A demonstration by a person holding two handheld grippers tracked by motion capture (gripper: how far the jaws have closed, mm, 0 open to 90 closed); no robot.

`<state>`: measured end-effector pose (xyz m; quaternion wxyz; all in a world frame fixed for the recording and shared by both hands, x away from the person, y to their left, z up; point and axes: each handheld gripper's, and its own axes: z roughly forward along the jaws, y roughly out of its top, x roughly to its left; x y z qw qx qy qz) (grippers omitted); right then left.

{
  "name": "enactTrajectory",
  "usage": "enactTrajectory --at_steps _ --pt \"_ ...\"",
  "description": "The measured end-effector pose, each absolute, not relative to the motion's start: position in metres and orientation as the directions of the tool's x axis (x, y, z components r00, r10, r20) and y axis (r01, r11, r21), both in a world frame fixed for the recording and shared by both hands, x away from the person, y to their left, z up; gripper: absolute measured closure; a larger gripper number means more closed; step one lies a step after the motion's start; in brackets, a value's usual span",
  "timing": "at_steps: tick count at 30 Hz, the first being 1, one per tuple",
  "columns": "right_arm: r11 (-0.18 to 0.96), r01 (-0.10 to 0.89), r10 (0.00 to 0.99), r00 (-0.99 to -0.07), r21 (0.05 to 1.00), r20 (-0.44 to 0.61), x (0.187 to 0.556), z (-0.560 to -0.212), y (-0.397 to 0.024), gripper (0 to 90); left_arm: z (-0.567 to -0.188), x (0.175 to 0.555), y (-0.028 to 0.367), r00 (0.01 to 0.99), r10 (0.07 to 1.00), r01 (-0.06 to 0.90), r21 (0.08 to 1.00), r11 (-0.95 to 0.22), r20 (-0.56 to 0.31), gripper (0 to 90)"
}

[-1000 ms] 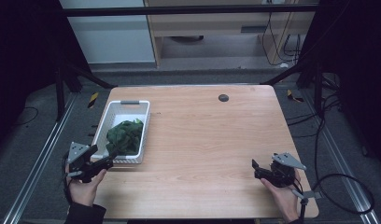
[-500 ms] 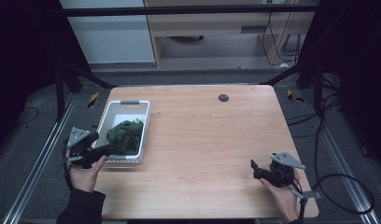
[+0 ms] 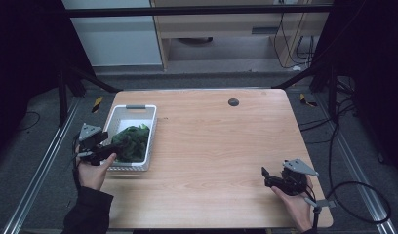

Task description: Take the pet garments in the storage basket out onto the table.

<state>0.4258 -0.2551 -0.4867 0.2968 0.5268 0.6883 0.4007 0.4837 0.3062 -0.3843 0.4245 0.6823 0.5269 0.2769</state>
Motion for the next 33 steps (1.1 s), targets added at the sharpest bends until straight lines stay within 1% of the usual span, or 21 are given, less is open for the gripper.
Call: enactTrajectory --at_steps 10,20,33 --pt "0.124 0.495 0.963 -0.27 0.86 0.016 0.426 -0.487 -0.255 11.1 -0.388 0.497 0.298 0.311 0.949 0.509 0.851 -0.126 -0.045 19.2" --pt "0.138 0.492 0.961 -0.275 0.859 0.003 0.427 -0.487 -0.256 11.1 -0.389 0.509 0.294 0.325 0.945 0.554 0.815 -0.172 -0.021 20.1" --pt "0.136 0.503 0.961 -0.278 0.853 0.01 0.427 -0.487 -0.255 10.8 -0.396 0.523 0.292 0.319 0.948 0.597 0.778 -0.193 -0.01 21.2"
